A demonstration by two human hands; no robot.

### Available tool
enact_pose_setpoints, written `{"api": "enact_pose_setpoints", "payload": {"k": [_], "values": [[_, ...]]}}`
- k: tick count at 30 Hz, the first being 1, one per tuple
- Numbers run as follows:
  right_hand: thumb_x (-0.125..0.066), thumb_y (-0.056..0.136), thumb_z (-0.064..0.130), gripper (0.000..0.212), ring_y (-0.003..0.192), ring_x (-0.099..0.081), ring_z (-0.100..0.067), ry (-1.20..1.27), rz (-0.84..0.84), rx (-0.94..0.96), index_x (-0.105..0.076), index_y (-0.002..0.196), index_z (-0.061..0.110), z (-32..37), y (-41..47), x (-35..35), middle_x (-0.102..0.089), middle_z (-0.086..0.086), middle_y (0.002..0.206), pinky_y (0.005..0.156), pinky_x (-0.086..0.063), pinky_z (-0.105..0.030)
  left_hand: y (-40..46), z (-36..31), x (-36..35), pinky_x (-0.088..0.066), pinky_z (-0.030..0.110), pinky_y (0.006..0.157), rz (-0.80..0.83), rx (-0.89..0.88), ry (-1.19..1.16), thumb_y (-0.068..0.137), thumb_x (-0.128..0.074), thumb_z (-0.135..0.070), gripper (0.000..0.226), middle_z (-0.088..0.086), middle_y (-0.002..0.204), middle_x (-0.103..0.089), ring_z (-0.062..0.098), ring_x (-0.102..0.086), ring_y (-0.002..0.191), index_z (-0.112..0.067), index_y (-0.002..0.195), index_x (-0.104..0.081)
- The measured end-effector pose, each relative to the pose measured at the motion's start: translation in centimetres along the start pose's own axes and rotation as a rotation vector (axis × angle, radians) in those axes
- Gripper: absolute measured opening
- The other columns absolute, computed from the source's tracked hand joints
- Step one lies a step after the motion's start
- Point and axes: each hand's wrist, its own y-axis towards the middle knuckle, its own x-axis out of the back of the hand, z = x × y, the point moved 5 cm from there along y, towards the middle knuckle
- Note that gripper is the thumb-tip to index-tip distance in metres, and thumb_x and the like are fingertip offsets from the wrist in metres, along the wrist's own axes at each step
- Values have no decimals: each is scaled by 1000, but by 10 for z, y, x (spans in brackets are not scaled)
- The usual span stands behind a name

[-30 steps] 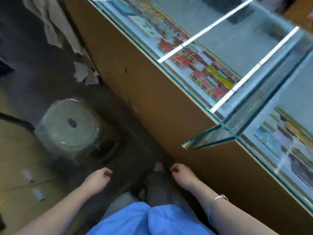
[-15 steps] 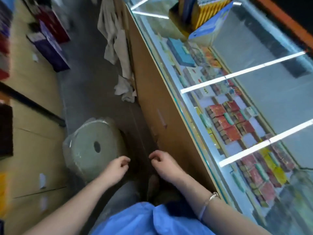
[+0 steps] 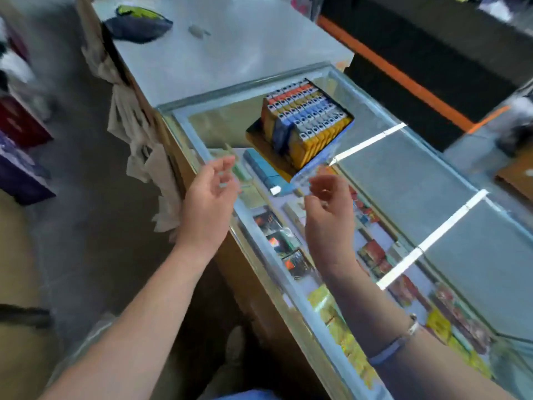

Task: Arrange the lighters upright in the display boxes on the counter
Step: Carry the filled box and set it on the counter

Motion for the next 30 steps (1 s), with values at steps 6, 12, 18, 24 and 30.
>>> {"api": "enact_pose_setpoints", "payload": {"k": [6, 12, 18, 24, 30], "values": [[-45, 92, 11, 29, 89, -48, -12, 139, -248, -369, -43, 120, 16, -47, 58, -1, -47, 0, 107, 76, -43, -31, 96, 19, -39, -34, 28, 102, 16, 51, 48, 92, -50, -26, 31, -11, 126, -44, -1, -40, 114, -33, 121, -47], [-34, 99, 29, 37, 112, -51, -19, 212, -323, -455, -37, 137, 31, -57, 110, -18, -53, 4, 121, 92, -45, -43, 153, 37, -68, -29, 21, 97, 56, 103, 44, 97, -40, -38, 41, -5, 136, -45, 6, -40, 122, -21, 134, -43], [-34, 97, 27, 26, 101, -58, -30, 180, -444, -480, -56, 86, 33, -65, 130, -6, -63, -5, 104, 90, -47, -49, 145, 43, -84, -38, 32, 95, 163, 132, 97, 81, -16, -73, 77, -1, 103, -67, 17, -57, 107, -20, 110, -64], [-45, 90, 15, 28, 73, -68, -16, 114, -361, -432, -71, 82, 24, -71, 132, 18, -72, 3, 75, 65, -54, -34, 118, 40, -71, -46, 30, 75, 125, 140, -12, 86, -19, -65, 55, -7, 86, -69, 8, -63, 83, -33, 81, -64], [-50, 89, 15, 28, 79, -69, -23, 104, -266, -416, -71, 73, 25, -74, 115, 27, -71, 0, 76, 71, -55, -41, 109, 25, -92, -46, 9, 71, 421, 147, -145, 89, -26, -62, 45, -17, 98, -70, -4, -63, 92, -40, 102, -63]]}}
